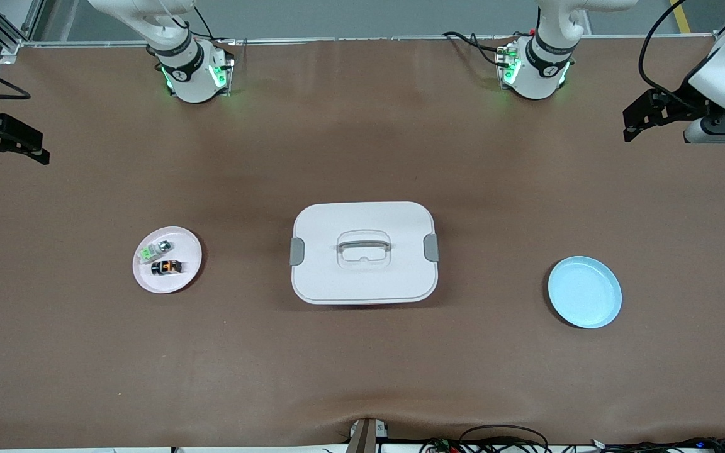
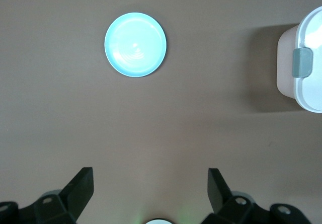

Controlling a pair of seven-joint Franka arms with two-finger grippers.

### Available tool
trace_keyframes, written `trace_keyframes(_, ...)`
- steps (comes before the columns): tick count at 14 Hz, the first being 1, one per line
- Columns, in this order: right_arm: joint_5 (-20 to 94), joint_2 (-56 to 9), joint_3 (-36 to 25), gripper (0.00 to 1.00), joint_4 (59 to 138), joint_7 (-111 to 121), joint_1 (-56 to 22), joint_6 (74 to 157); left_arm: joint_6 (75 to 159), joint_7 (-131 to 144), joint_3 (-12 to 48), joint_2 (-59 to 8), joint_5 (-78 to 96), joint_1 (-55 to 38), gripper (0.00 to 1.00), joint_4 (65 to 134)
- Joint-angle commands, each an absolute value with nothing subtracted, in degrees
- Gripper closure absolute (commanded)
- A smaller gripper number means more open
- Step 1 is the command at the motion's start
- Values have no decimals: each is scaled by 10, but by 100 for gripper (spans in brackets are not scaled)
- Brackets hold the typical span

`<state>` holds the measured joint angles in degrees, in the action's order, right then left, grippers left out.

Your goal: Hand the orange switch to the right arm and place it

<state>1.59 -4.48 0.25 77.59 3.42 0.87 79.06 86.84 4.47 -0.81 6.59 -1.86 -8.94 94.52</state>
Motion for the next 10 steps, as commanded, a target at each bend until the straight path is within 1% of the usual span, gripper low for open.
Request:
trace_keyframes(1, 57, 18, -17, 0, 860, 13, 13, 841, 875, 44, -5, 69, -29, -91, 0, 952)
trace_keyframes(2, 56, 32, -17, 0, 883, 17, 9, 858, 878, 44, -5, 69, -29, -91, 0, 953)
trace_keyframes(10, 25, 47, -18, 0, 894, 63, 9, 865, 892, 43, -4, 69, -26, -92, 0, 957)
